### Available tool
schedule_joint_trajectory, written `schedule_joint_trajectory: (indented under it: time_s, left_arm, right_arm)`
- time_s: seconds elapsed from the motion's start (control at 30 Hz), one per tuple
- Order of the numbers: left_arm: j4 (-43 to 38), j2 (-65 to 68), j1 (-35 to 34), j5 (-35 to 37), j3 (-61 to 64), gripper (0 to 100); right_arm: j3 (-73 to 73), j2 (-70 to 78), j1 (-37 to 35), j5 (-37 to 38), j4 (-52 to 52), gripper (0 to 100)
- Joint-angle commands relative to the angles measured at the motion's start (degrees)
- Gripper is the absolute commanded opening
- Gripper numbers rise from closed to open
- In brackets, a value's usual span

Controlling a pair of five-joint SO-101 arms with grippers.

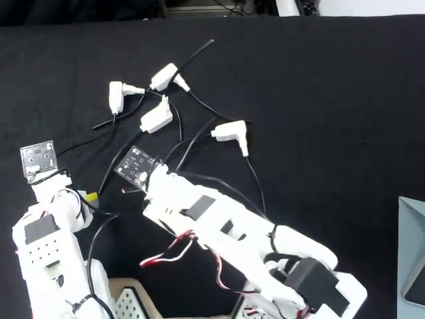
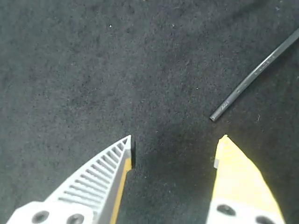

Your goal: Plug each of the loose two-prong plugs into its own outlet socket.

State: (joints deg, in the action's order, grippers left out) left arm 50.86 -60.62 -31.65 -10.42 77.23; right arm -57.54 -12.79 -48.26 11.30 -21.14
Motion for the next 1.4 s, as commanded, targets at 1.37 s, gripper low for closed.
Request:
schedule_joint_trajectory:
  time_s: [1.37]
  left_arm:
    - [27.08,3.25,20.62,-18.11,-18.95,29]
  right_arm:
    - [-10.77,-41.45,27.87,-4.22,-13.89,1.1]
